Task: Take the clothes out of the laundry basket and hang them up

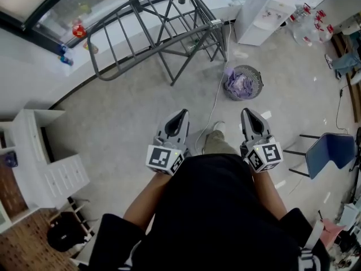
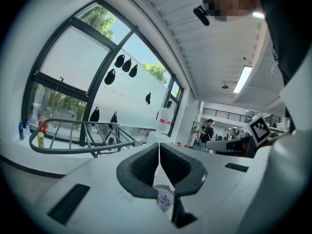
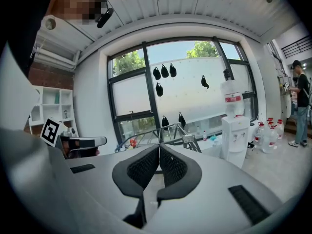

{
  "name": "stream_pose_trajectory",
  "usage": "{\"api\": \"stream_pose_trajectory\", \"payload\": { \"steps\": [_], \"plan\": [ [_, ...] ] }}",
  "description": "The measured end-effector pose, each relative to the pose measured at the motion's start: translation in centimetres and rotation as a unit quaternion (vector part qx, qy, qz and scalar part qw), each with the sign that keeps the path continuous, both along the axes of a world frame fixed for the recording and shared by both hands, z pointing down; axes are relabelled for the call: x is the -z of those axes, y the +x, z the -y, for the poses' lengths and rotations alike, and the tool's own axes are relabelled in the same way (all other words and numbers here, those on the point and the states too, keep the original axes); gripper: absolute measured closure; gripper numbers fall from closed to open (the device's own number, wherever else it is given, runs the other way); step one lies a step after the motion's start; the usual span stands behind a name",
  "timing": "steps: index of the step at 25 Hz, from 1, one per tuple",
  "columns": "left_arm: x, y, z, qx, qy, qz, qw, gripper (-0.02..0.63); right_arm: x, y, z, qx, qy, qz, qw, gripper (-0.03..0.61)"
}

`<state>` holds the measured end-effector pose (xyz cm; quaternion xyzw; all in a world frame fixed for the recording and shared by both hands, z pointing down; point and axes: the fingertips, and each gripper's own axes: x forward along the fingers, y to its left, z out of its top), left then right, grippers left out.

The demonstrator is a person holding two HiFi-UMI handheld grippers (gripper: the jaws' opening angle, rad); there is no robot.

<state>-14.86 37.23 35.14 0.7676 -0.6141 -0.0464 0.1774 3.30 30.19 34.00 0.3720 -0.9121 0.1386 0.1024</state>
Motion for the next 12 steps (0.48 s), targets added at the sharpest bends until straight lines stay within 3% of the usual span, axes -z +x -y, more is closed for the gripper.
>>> {"api": "stream_pose_trajectory", "payload": {
  "steps": [4,8,12],
  "plan": [
    [0.4,1.8,4.9,0.025,0.012,0.005,0.9996,0.604,0.1,2.6,5.2,0.006,0.012,0.011,1.000,0.577],
    [0.4,5.6,9.9,0.012,0.018,0.005,0.9998,0.569,0.2,6.9,10.0,-0.001,0.017,0.017,1.000,0.574],
    [-0.2,9.0,13.4,-0.004,0.002,0.016,0.9999,0.439,-1.2,11.2,13.4,-0.013,-0.004,0.002,1.000,0.437]
  ]
}}
